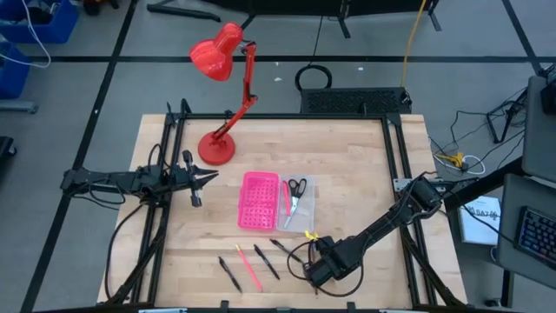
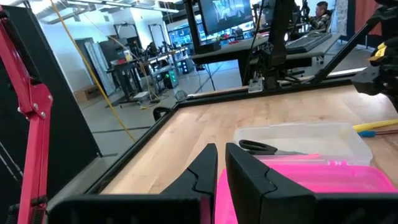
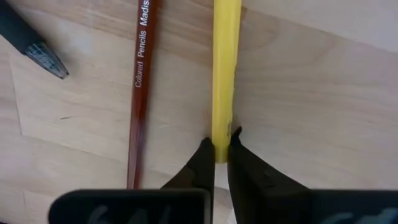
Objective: Pick & place school supplies into a supply box
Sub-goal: Put the yellow pen into the pink supply box
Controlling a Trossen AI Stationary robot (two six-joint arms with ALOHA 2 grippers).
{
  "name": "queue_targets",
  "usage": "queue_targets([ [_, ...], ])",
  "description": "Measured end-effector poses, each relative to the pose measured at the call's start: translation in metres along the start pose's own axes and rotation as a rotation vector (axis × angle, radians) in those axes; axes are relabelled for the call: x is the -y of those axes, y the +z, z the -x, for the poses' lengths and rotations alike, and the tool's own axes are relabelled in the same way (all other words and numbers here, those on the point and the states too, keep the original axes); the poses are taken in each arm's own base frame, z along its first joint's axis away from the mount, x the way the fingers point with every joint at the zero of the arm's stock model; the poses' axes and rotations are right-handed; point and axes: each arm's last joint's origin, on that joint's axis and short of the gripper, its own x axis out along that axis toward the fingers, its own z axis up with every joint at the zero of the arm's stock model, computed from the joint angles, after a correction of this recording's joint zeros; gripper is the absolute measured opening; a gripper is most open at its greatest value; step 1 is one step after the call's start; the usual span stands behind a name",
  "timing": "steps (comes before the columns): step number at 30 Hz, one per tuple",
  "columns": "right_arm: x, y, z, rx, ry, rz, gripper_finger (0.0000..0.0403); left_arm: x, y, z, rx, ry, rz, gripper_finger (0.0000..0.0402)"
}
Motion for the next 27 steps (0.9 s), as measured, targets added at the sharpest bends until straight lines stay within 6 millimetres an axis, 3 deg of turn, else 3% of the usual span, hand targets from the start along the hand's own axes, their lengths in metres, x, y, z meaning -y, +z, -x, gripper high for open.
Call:
queue_targets([
  [9,0.021,-0.007,0.041,0.134,0.094,-0.088,0.0014,0.000,0.000,0.000,0.000,-0.001,-0.004,0.0042],
  [16,0.029,-0.008,0.072,0.146,0.192,-0.143,0.0014,0.000,0.000,0.000,0.001,-0.002,-0.003,0.0042],
  [22,0.030,0.027,0.102,0.295,0.291,-0.193,0.0014,0.000,0.000,0.000,0.004,-0.002,-0.007,0.0042],
  [27,0.010,0.072,0.117,0.304,0.406,-0.155,0.0014,0.000,0.001,0.000,0.015,0.001,-0.004,0.0042],
])
